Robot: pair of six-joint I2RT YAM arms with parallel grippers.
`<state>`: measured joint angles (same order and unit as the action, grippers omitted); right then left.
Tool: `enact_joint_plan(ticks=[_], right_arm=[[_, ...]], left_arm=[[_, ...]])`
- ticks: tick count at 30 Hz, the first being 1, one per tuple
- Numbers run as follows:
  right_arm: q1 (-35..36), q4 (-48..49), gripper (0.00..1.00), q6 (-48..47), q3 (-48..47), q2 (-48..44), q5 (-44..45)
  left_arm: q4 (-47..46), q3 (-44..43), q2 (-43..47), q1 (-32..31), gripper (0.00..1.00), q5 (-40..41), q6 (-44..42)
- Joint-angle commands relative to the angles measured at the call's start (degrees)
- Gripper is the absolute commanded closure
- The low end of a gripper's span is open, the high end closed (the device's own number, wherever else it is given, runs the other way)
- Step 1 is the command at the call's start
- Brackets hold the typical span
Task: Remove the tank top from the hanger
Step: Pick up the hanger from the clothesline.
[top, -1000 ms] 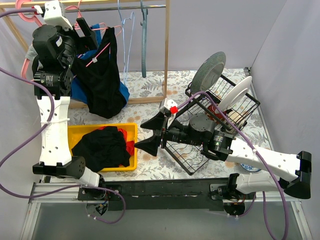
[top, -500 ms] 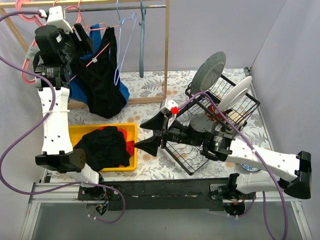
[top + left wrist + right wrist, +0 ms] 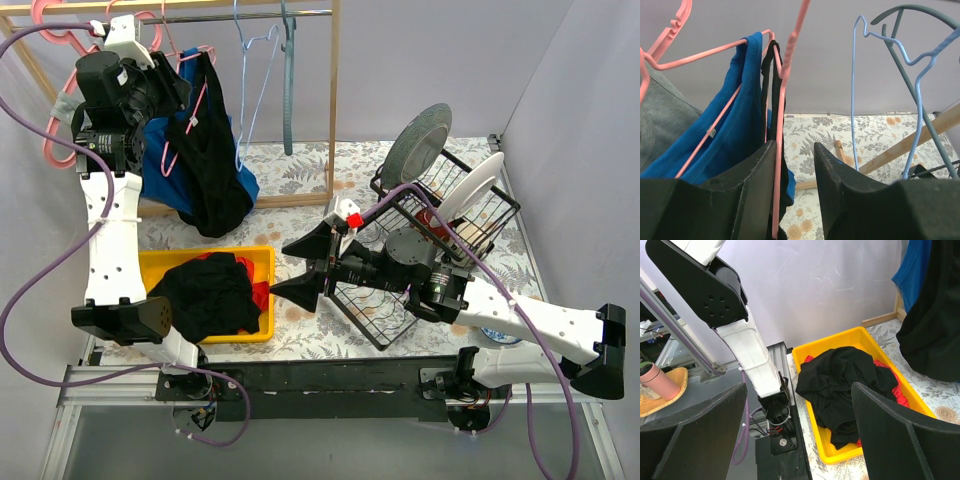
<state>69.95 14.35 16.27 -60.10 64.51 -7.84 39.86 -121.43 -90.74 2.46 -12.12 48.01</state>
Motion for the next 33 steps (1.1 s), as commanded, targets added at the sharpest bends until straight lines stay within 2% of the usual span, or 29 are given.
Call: enact_joint_plan(ticks=[1,11,16,17,19,28,33], right_arm=[[0.27,2.7,0.07,-0.72,-0.81,-1.32,0.19],[0.27,3.23,0.08,-0.8,-0.29,-2.2,0.81],[0.27,3.23,0.07,-1.07,-0.37,-2.37,1.68],[0.36,3.32,0.08,-0.98,-0.37,-2.37,1.77],[0.27,3.67,0.08,-1.16,-0.29,-2.2,1.95],[0.27,3.06,0.08,-2.21,-0.72,-1.76,2.12],[0.27,2.7,0.08,-2.21,-1.08,-2.19,3.09]], left_arm=[[-1.89,-0.21,-0.22,0.18,0.65,-1.33,-0.72],[-2.77,-1.79,-2.86,0.18,0.72,0.08,-1.6],[-3.46,-4.52,-3.39,0.18,0.88,-0.18,-0.99],[-3.99,-4.61,-3.22,0.18,0.96,-0.45,-0.55],[-5.57,-5.13,-2.95,0.18,1.0,-1.5,0.15],[-8.22,-6.89,-1.55,0.18,1.0,-5.02,2.79],[-6.81,-5.15,1.17,0.18,1.0,-3.27,3.23]])
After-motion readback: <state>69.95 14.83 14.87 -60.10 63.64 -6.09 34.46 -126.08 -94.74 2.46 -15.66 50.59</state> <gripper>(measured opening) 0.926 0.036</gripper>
